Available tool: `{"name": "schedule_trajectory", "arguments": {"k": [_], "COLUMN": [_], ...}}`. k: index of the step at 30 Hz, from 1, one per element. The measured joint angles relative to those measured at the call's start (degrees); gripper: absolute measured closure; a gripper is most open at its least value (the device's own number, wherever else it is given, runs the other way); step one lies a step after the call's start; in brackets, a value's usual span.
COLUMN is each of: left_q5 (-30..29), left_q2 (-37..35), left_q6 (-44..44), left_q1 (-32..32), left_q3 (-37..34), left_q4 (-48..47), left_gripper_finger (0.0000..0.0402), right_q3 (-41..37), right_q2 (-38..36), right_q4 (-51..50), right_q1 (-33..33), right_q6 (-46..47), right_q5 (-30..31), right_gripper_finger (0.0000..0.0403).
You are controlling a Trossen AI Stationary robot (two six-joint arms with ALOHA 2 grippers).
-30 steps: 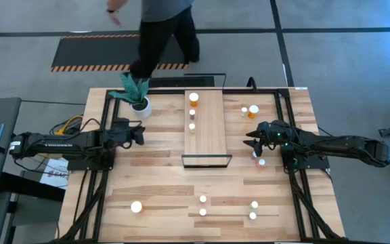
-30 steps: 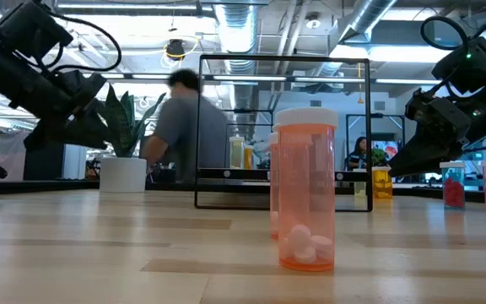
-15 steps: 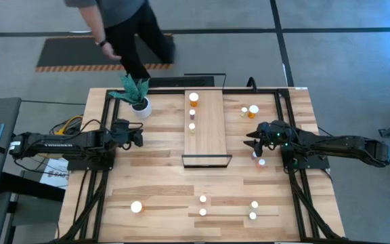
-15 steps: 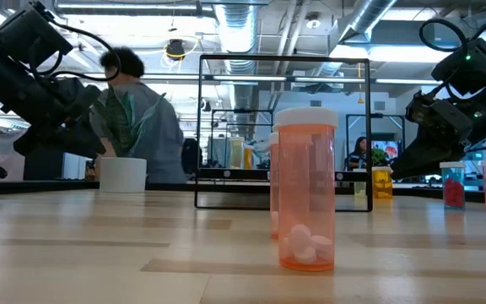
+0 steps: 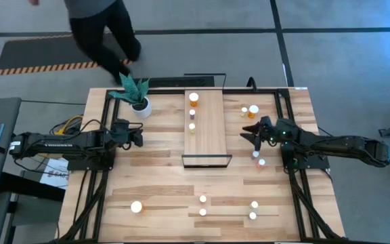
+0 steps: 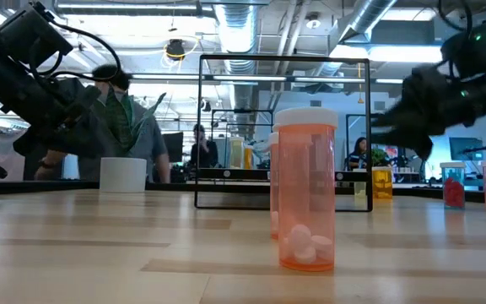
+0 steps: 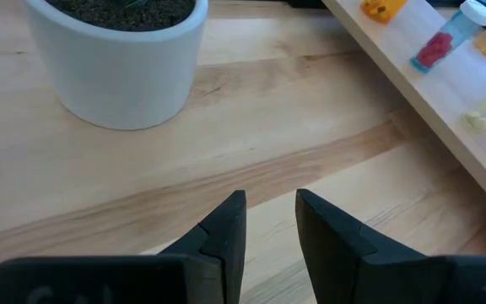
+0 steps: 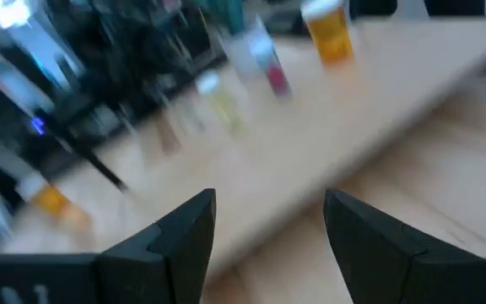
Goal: Pick and place medicine bottles onto shelf by color
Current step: Put the top orange pill bottle on the shelf aligned with the other orange pill bottle
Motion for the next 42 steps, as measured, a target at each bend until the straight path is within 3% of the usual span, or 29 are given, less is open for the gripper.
{"name": "schedule_trajectory", "arguments": {"k": [11, 26, 33, 38, 42], "left_q5": [0.0, 0.1, 0.1, 0.1, 0.1], "left_q2": [0.0, 0.0, 0.0, 0.0, 0.0], "left_q6": [0.0, 0.0, 0.0, 0.0, 0.0], "left_q1": [0.0, 0.0, 0.0, 0.0, 0.0], "left_q3": [0.0, 0.0, 0.0, 0.0, 0.0], "left_q4": [0.0, 0.0, 0.0, 0.0, 0.0], "left_gripper_finger": [0.0310, 0.0310, 0.0310, 0.0310, 0.0310], "right_q3": [3.6, 3.9, 4.0, 4.0, 4.0], "right_q2": [0.0, 0.0, 0.0, 0.0, 0.0], "right_q4": [1.5, 2.7, -0.6, -8.1, -13.0], "right_q1": [0.0, 0.0, 0.1, 0.7, 1.6], "right_q6": [4.2, 35.3, 42.4, 40.3, 47.1], "right_q5": [0.0, 0.1, 13.5, 12.7, 13.3], "right_gripper_finger": [0.0157, 0.0157, 0.0157, 0.0157, 0.0157]}}
